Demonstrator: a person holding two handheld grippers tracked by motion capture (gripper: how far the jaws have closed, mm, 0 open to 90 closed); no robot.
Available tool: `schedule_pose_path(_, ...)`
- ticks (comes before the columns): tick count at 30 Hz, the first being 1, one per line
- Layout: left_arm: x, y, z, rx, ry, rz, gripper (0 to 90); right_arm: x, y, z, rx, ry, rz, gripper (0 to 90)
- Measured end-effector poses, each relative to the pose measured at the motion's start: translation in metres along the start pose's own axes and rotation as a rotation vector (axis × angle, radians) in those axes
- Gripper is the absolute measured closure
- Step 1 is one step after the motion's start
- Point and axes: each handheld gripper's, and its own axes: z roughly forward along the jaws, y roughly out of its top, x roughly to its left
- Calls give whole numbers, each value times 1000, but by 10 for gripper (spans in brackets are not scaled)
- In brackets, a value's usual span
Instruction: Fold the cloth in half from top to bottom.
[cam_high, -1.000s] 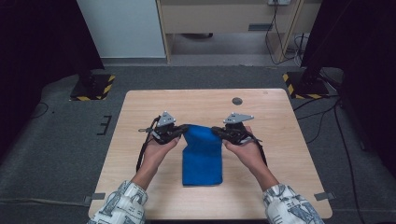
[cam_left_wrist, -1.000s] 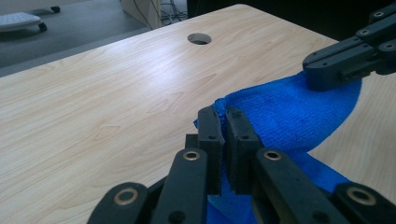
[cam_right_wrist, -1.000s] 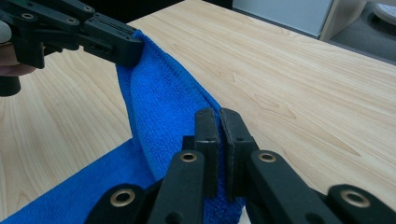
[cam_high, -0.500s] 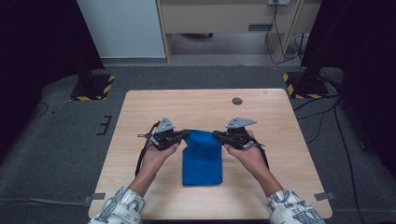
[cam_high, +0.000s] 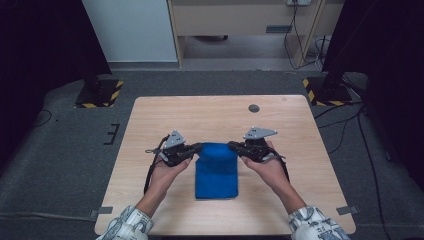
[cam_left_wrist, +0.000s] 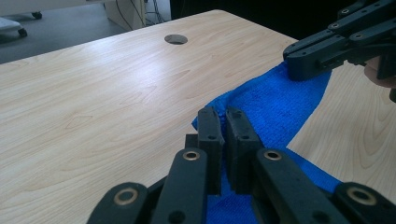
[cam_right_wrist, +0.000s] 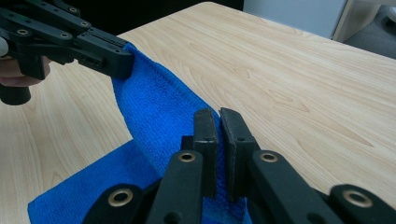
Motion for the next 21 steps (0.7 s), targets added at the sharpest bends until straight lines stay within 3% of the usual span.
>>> schedule_pose_path(21, -14, -22, -15, 3, -30, -6, 853, 17, -17, -5, 22, 33, -27, 854)
